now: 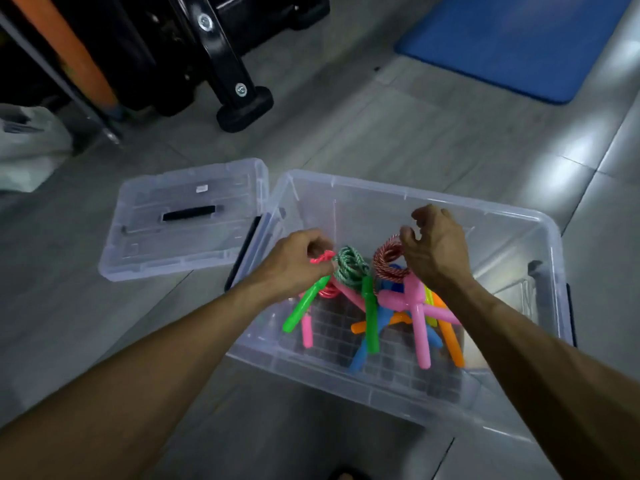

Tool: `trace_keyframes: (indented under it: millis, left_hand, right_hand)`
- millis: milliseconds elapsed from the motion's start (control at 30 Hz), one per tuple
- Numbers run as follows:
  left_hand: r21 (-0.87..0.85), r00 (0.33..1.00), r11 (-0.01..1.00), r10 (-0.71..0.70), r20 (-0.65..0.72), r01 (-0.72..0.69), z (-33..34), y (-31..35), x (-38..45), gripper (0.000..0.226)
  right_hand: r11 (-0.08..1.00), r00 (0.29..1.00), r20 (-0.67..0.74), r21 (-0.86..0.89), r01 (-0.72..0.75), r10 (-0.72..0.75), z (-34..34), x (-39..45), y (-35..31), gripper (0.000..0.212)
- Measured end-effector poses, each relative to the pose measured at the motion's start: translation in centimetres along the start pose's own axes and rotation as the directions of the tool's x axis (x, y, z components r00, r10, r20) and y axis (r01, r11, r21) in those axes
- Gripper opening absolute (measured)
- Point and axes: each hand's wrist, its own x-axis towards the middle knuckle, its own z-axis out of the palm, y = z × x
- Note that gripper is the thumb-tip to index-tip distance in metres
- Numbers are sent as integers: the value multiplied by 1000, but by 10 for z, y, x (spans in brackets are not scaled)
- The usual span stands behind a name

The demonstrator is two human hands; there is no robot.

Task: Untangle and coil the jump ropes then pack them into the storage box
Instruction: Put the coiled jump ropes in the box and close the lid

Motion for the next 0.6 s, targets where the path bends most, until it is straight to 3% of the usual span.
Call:
trace_keyframes:
  millis: [133,267,433,600]
  left_hand:
    - [87,996,993,87,-36,-83,-61,7,-48,21]
    - [134,992,989,77,-105,-63,-126,-13,-95,18]
    - [165,974,985,-14,-224,52,-196,-82,-126,20]
    - [97,943,983,-121,-310,158,-212,-180,-101,22]
  right_hand:
    - [991,991,9,27,130,-131,-3,-4,-67,30]
    - [960,954,111,34,278,-280,15,-17,-149,33]
    - [896,877,203,12,443,-436,72,-33,-243,34]
    - [814,759,436,-92,573,-484,174,-15,-277,39]
